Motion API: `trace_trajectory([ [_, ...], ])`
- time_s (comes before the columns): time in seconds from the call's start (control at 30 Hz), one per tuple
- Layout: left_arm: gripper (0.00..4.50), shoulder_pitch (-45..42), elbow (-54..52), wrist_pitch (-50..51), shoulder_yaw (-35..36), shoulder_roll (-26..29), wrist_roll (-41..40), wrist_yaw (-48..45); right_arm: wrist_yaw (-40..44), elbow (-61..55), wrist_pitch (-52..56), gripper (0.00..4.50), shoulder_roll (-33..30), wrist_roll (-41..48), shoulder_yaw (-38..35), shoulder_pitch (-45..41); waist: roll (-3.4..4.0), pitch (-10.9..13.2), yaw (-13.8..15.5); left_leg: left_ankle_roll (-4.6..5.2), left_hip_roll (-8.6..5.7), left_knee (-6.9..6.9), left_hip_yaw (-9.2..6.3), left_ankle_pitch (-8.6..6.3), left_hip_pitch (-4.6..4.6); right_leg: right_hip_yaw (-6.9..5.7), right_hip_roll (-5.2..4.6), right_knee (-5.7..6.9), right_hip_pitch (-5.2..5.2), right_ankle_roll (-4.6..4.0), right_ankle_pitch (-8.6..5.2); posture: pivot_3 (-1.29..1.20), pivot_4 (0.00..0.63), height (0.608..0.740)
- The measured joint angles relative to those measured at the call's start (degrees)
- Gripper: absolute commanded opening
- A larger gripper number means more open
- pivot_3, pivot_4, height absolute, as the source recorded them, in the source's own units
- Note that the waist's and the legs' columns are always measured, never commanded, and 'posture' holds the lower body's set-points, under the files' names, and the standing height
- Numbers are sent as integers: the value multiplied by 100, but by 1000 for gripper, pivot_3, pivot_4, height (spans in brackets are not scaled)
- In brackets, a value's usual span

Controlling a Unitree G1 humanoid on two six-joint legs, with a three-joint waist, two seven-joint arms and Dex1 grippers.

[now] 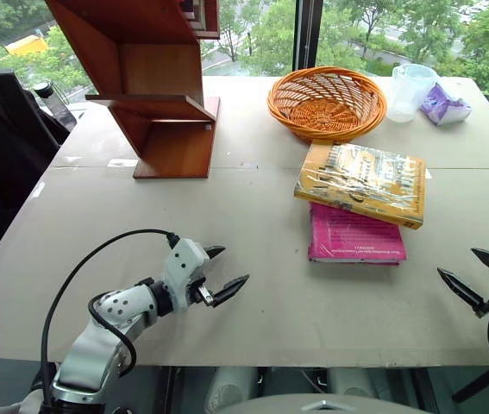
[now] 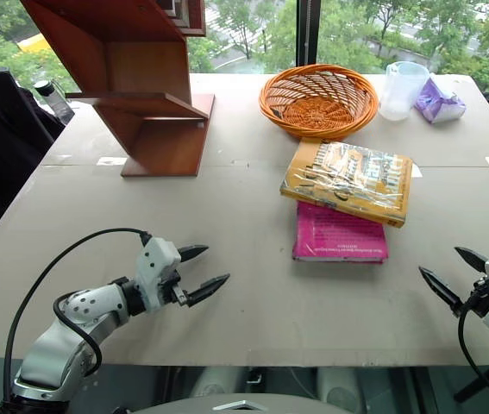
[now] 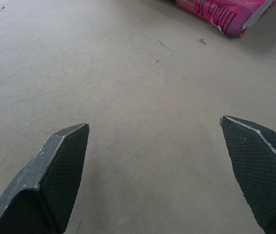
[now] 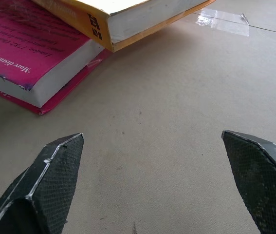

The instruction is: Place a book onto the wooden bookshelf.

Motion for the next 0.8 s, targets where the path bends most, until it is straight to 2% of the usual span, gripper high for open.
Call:
trace_trajectory([
  [0.8, 4426, -176, -242, 266, -78, -77, -63, 224, 122, 263, -114, 4500, -27, -132, 1, -302, -3, 0, -2, 1, 0, 0, 9, 0, 3, 7, 19, 1, 0, 0, 1, 0, 150, 740],
])
